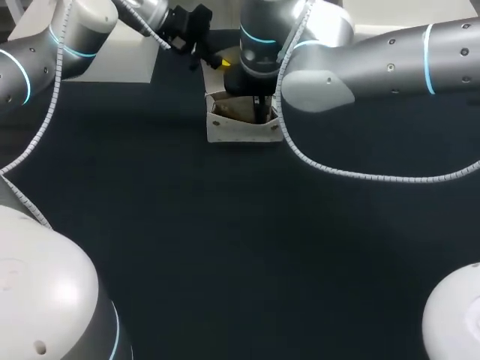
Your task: Pick up the bag, open it, inspect its contents, close it, and place it on the opposite side
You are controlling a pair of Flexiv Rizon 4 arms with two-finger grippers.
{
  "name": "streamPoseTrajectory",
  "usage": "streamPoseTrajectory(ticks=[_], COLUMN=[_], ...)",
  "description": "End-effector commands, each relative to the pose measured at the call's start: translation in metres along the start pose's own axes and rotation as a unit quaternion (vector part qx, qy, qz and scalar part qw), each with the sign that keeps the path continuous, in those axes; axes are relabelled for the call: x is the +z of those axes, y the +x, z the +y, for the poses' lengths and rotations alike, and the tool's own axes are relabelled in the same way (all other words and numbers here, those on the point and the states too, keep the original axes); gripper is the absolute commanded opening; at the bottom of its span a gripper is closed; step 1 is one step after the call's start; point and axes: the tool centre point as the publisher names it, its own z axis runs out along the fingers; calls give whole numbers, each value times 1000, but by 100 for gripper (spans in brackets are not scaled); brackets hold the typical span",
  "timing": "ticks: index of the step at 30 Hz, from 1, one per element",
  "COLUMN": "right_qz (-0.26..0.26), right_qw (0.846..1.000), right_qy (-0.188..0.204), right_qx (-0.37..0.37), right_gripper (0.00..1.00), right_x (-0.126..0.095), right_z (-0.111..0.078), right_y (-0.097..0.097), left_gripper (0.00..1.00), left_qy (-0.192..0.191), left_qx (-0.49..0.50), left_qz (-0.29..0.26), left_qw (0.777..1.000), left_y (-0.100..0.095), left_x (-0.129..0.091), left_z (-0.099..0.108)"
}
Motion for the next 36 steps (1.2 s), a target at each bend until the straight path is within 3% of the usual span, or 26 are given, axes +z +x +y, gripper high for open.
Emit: streamPoseTrajectory(ticks=[1,25,31,33,36], right_qz=[3,2,-16,-28,-48], right_qw=[1000,1000,1000,1000,999], right_qy=[3,2,-2,-3,-2], right_qx=[-1,-3,3,4,7], right_gripper=[100,100,100,47,38], right_x=[7,7,-1,-8,-20], right_z=[0,0,0,0,0], right_y=[-2,-5,-6,-8,-11], left_gripper=[0,0,0,0,0], left_qy=[3,1,0,1,2], left_qx=[1,3,6,8,13], left_qz=[2,0,-1,-2,-3], left_qw=[1000,1000,1000,1000,1000], left_y=[-1,-1,2,3,6], left_x=[-1,0,-1,-2,-4], left_z=[0,1,-1,-2,-5])
